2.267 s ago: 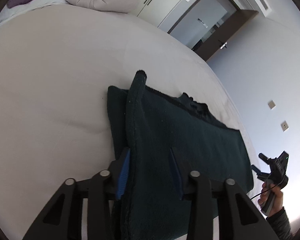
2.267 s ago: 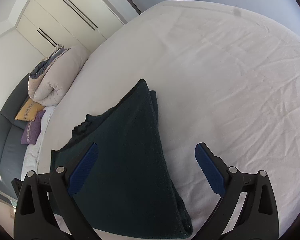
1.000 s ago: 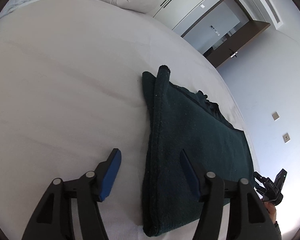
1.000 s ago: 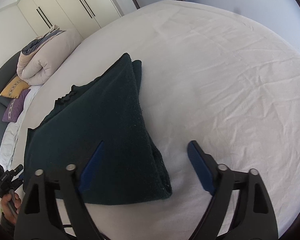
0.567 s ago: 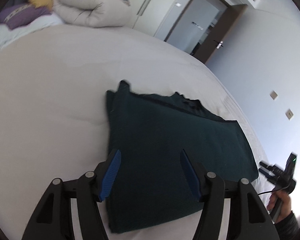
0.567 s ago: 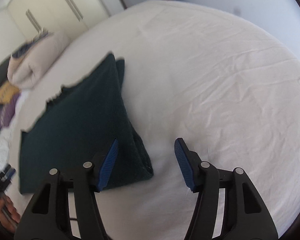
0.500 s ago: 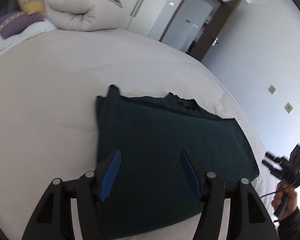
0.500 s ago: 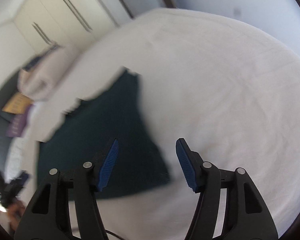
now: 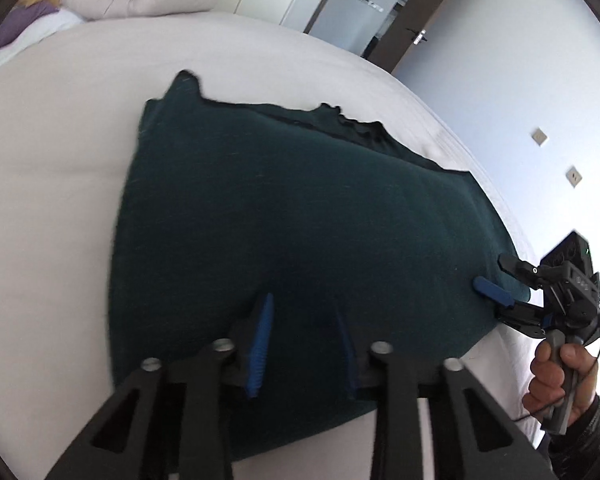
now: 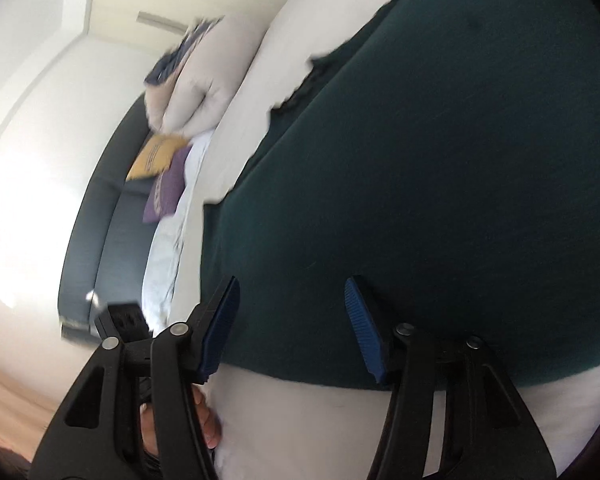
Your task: Fold small clothes
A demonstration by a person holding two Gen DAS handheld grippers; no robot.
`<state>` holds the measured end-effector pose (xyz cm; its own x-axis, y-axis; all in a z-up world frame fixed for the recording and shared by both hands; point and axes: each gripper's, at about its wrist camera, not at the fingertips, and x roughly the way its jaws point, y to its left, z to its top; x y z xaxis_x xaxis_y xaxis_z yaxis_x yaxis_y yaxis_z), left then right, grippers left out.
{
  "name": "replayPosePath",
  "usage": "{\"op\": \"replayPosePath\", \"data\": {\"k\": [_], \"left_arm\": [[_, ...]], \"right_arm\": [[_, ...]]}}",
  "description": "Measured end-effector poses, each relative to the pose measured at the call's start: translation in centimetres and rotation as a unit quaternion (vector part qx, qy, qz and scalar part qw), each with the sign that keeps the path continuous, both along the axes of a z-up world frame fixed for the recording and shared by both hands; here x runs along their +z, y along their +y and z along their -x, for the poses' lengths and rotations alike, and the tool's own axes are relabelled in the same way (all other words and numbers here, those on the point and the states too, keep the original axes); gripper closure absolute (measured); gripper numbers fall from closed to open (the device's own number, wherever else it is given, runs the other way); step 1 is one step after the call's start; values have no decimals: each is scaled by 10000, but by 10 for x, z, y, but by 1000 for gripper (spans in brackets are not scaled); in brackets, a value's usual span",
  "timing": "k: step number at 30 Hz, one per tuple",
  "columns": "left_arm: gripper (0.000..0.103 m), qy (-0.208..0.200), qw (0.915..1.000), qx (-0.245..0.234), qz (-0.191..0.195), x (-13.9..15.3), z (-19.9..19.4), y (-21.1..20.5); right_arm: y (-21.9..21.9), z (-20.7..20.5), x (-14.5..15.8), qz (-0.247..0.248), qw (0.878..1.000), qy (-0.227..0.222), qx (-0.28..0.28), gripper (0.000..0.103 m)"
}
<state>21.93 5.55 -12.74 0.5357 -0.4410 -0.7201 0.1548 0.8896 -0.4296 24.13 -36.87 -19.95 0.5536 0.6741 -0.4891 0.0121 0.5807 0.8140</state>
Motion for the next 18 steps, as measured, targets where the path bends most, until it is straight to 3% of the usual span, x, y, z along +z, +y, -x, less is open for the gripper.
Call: {"op": "replayPosePath", "data": {"k": [3,8,11,13,15,18], "left_arm": [[85,100,9996,153,206,-3,4,17],[86,94,9988,261,402,-7,15,29],[86,86,9987,265,438,-8,14,28],[86,74,9990,266,348,-8,14,25],[86,51,9992,275,274,-7,14,24],[86,8,9995,264,170,-8,15,21]], "right_arm": [[-56,16,-4,-31,9967,127,-796,69],[-134,48,4,206,9810,164,-1921,68],[-140,61,21,399,9729,12,-2278,62],[-127,62,32,271,9748,-198,-2203,55],[-94,47,42,127,9843,-414,-1713,54],[-30,15,45,106,9960,-383,-796,54]]}}
